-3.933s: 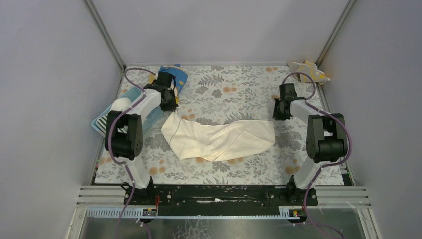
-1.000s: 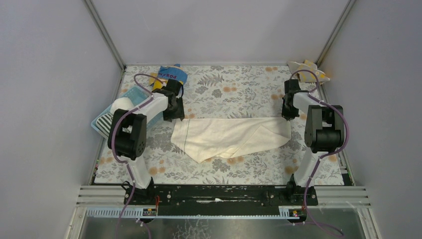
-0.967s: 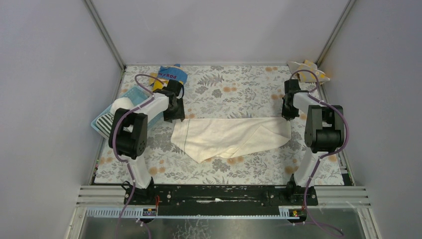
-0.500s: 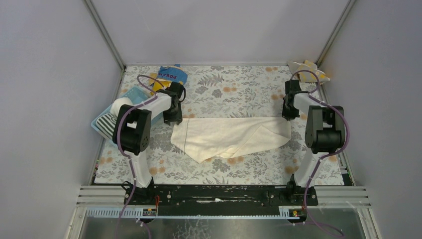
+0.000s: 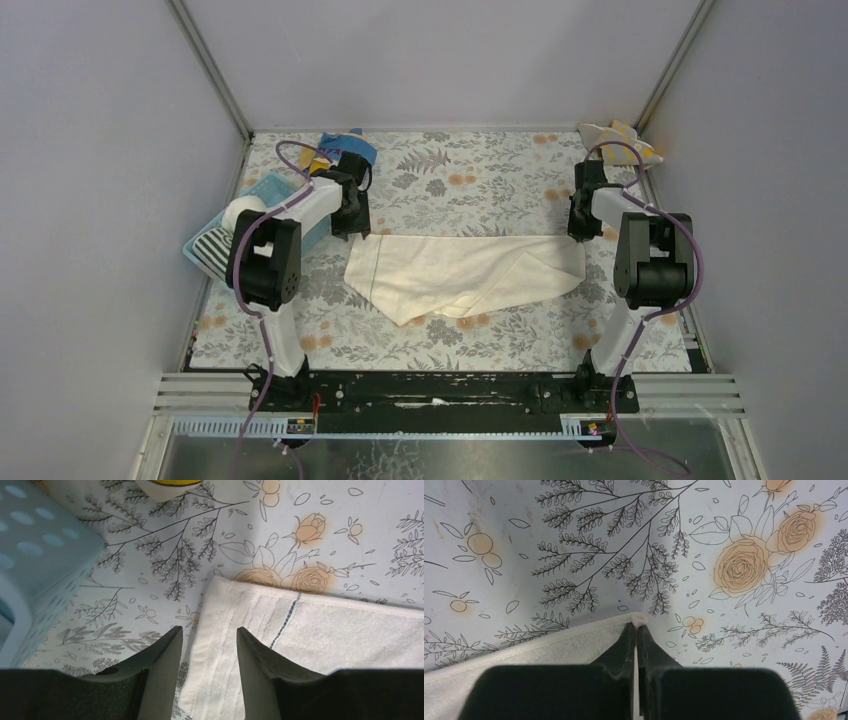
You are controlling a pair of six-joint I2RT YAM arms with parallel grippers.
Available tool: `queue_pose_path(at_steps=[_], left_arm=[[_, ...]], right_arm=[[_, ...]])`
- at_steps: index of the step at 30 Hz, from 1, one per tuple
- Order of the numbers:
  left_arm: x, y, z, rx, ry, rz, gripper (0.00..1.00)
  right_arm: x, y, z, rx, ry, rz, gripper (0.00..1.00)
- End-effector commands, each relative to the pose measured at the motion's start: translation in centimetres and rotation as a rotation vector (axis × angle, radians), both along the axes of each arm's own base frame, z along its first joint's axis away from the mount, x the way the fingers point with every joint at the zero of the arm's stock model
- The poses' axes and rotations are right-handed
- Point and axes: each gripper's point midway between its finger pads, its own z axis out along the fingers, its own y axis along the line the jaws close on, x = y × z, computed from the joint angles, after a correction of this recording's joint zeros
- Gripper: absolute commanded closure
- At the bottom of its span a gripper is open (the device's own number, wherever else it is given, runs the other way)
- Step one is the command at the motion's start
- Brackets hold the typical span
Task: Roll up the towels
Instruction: Flatten out the towel at the center of the board.
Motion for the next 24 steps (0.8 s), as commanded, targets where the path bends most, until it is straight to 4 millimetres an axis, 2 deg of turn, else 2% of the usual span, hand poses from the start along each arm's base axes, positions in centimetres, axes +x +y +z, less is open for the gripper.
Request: queue_pose_path(at_steps=[1, 6, 14, 21, 24], left_arm=[[1.5, -0.5, -0.2, -0.068, -0.014, -0.03, 0.57], [2.1, -0.5, -0.3, -0.093, -0.01, -0.04, 0.57], [2.5, -0.2, -2.2, -0.077, 0.051, -0.061, 0.67], [1.5, -0.1, -3.9, -0.081, 0.112, -0.07, 0.69], [0.7, -0.2, -4.7, -0.093, 0.146, -0.072, 0.76]], right_arm=[[-0.4, 0.1, 0.6, 0.015, -0.008, -0.001, 0.97], [-0.4, 0.2, 0.5, 0.021, -0.008, 0.004, 0.97], [-0.5, 0.2, 0.6, 0.024, -0.01, 0.008, 0.97], [-0.4, 0.3, 0.5, 0.029, -0.01, 0.008, 0.97], [-0.3, 0.4, 0.6, 0.031, -0.013, 0.008, 0.97]])
